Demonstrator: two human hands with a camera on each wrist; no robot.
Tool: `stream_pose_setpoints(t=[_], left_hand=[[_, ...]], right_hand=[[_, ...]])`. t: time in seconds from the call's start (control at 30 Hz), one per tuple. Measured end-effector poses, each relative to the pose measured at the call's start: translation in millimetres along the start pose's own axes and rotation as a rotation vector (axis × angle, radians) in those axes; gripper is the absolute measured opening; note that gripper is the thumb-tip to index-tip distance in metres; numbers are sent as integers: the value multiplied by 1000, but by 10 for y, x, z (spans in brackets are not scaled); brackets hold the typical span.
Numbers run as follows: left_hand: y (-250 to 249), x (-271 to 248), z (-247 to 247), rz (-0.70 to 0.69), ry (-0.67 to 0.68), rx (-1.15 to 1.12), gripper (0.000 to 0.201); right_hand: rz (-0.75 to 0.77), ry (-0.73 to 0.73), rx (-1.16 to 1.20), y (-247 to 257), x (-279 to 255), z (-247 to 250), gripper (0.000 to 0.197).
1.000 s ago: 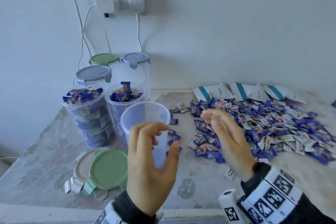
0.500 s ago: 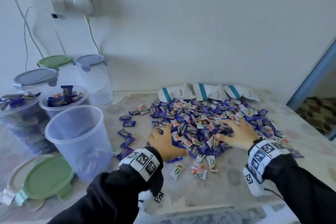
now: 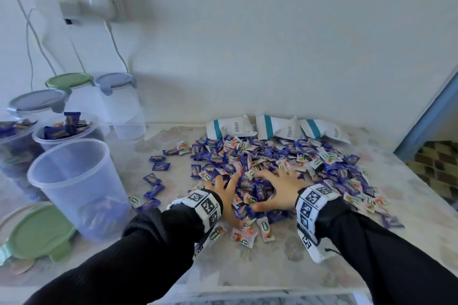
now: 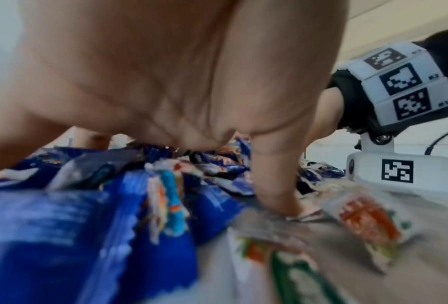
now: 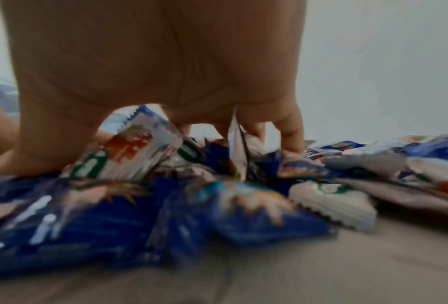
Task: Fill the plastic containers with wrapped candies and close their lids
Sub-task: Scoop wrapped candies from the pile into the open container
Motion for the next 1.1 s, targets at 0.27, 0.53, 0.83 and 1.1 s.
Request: stream_pose_setpoints(t=[0.27,0.53,0.83,1.1], left_hand=[[140,85,-11,75,-164,-95,58],[356,225,38,44,-273,-420,11],[851,-293,487,5,-534,-745,12],[1597,-1699,1171,-62,-1132,-745,10]], right_hand=[[92,-35,147,131,39,-23,75],[149,-199,365,227,35,133,69],[260,-345,533,503,101,437,104],[452,-335,598,1093,63,544,51]])
Point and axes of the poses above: each hand's wrist, its own x-axis towards the middle knuckle, its own z-axis out of the back of the hand, y = z × x, the point moved 6 cm from there along x, towards the middle knuckle, and after that the axes turned 12 degrees about x, right-handed, at the moved point
